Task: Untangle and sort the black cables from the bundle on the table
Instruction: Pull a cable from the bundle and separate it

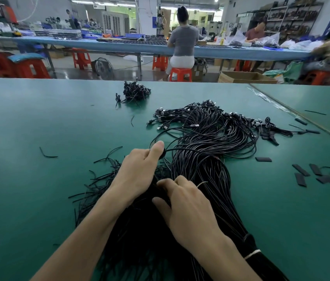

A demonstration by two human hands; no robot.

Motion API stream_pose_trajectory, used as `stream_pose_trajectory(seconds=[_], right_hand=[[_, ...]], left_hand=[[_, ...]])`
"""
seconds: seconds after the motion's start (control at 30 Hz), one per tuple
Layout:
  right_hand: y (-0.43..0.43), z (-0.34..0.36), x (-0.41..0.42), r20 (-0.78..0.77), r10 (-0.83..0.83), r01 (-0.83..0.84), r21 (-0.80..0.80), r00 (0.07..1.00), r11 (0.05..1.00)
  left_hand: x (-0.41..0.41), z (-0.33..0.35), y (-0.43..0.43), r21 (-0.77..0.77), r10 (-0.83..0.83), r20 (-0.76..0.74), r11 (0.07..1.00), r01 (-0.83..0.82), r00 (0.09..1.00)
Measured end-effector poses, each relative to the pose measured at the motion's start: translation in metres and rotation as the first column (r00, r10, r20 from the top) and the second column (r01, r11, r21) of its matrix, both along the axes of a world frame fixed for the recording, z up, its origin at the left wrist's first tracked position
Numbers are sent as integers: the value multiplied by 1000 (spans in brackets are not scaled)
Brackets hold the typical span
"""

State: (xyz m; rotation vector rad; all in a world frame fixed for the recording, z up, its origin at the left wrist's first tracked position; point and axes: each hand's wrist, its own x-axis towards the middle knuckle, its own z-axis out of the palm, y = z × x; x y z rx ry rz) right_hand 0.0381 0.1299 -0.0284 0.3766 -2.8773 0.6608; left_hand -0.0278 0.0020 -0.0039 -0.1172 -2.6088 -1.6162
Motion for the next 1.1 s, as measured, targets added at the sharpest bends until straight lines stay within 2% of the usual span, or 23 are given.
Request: stream_pose_trajectory(seconds=[0.23,0.4,0.53,0.63,0.7,0.77,0.83,0.87,0.93,0.97,1.0,1.03,1.1], right_hand=[[-5,-8,0,-125,-87,79,-73,988,994],[1,0,-2,-73,-126,111,-181,989,977],[10,10,-5,14,-92,93,-197,996,976],[23,24,-9,-54,-132,108,-323,990,940],[30,35,-10,-157,-234,129,-493,960,861],[33,40,-12,-150,-347,149,-699,926,699],[32,42,-14,-32,-400,162,-882,916,442],[30,42,-15,40,-397,160,-949,917,273],[27,43,-16,149,-319,134,-989,936,-69],[25,44,-15,174,-265,134,-977,948,-164],[22,44,-14,185,-218,147,-972,958,-182],[19,42,-13,186,-187,161,-977,965,-138],[14,39,-11,142,-193,150,-988,971,23]], left_hand=[[1,-1,1,54,3,-49,999,0,999],[-1,0,0,40,87,-16,995,-86,996],[1,1,0,94,80,-47,993,-76,996],[2,3,-1,135,71,-63,989,-62,996],[2,5,0,186,60,-43,981,-51,997],[6,9,4,247,21,-3,969,-20,1000],[12,12,9,260,-61,15,964,56,998],[16,14,13,256,-109,10,961,103,994],[23,17,19,245,-196,-9,950,192,981],[27,19,23,241,-227,-17,944,224,974],[30,21,26,254,-248,-20,936,245,969],[33,23,29,293,-262,-14,922,254,965],[36,27,32,403,-278,9,880,251,961]])
